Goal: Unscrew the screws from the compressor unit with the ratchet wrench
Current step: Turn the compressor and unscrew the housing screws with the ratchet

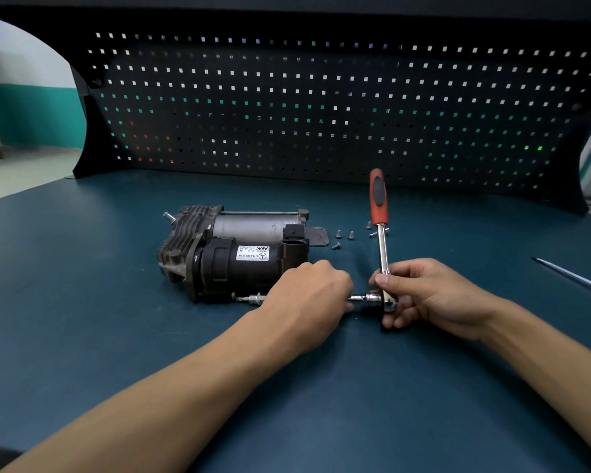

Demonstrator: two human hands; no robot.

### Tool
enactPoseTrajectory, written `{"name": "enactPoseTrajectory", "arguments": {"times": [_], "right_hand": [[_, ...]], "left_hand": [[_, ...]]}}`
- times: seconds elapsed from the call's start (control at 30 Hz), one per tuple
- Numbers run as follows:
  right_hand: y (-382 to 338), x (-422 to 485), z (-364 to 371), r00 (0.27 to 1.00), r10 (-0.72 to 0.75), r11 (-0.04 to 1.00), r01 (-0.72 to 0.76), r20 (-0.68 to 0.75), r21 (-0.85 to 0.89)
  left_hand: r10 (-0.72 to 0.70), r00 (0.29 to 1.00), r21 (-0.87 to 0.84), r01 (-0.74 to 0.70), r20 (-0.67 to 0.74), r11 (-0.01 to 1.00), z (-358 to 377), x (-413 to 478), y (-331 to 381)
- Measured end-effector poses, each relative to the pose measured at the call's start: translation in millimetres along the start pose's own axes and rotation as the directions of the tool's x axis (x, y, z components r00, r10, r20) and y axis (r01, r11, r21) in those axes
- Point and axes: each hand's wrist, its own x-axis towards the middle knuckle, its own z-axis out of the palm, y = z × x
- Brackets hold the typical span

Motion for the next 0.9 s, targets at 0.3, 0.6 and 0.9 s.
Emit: {"name": "enactPoseTrajectory", "arguments": {"times": [0.3,0.6,0.9], "right_hand": [[-0.7,-0.7,0.2,1.000,0.004,1.000,-0.004,0.005,0.009],[-2.2,-1.7,0.0,1.000,0.016,1.000,-0.016,0.002,0.010],[-4.1,-3.0,2.0,1.000,0.025,1.000,-0.025,-0.010,0.017]], "left_hand": [[0.000,1.000,0.005,0.000,-0.026,1.000,1.4,-0.7,-0.9],[0.029,0.998,-0.007,-0.030,-0.055,1.000,2.2,-0.5,-0.8],[0.045,0.996,0.010,-0.044,-0.080,0.999,3.3,-1.7,-2.1]]}}
